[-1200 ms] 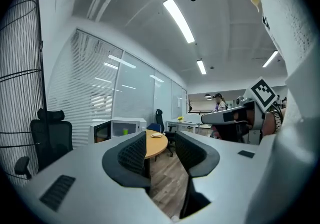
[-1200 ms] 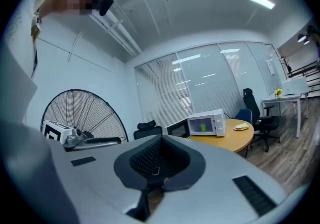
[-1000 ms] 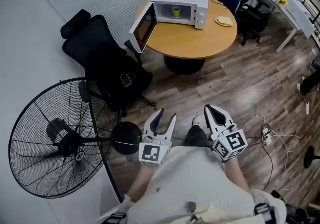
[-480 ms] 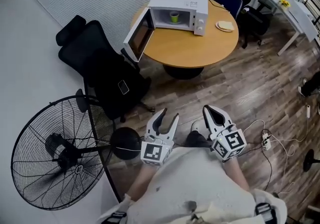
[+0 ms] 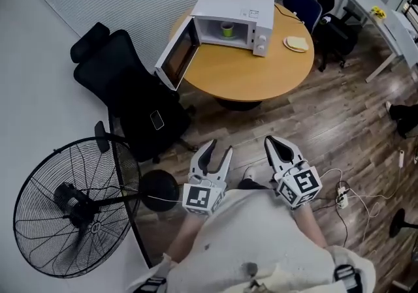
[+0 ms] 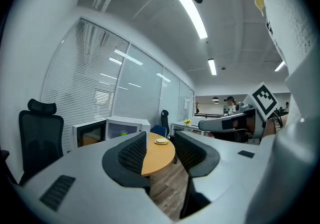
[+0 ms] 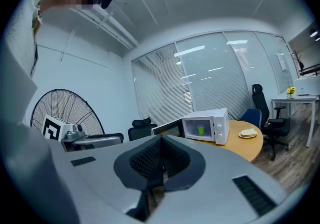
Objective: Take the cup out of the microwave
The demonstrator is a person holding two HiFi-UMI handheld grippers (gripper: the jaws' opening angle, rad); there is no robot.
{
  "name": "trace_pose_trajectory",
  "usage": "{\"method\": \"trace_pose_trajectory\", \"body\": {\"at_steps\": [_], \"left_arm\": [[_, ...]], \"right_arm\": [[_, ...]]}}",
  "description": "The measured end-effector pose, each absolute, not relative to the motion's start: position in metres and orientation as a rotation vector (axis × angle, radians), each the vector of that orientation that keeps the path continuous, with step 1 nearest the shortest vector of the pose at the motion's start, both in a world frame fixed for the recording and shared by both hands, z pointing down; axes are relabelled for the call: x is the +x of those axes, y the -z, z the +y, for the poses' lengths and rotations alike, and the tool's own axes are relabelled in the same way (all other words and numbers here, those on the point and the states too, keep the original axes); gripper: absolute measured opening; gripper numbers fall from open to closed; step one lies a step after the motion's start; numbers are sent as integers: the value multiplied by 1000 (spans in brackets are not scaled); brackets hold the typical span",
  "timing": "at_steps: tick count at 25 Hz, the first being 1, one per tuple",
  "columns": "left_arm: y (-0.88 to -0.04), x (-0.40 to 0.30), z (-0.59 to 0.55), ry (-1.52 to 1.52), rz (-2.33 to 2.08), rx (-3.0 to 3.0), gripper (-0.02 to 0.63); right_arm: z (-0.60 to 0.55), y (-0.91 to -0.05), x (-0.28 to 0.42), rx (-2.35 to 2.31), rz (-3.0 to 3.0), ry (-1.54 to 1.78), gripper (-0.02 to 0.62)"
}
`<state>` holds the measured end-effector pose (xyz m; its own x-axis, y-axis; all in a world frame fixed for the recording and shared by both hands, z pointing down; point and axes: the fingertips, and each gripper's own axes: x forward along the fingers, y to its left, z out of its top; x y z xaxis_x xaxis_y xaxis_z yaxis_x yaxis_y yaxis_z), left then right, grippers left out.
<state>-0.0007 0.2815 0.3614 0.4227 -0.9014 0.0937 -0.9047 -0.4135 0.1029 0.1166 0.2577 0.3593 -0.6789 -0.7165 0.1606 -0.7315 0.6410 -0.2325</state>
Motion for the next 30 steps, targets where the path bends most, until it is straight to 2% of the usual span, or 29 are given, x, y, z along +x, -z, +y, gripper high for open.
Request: {"method": "trace_pose_trajectory", "body": {"at_steps": [14,30], "left_arm": [[-371,48,200,-67,-1699,2513,190],[-379,72,164,-106,-1686,2474,190]], "right_arm": [[171,-370,169,1182,-2817,-441,8],[140,-377,204,1225,-2809,-491,8]]}}
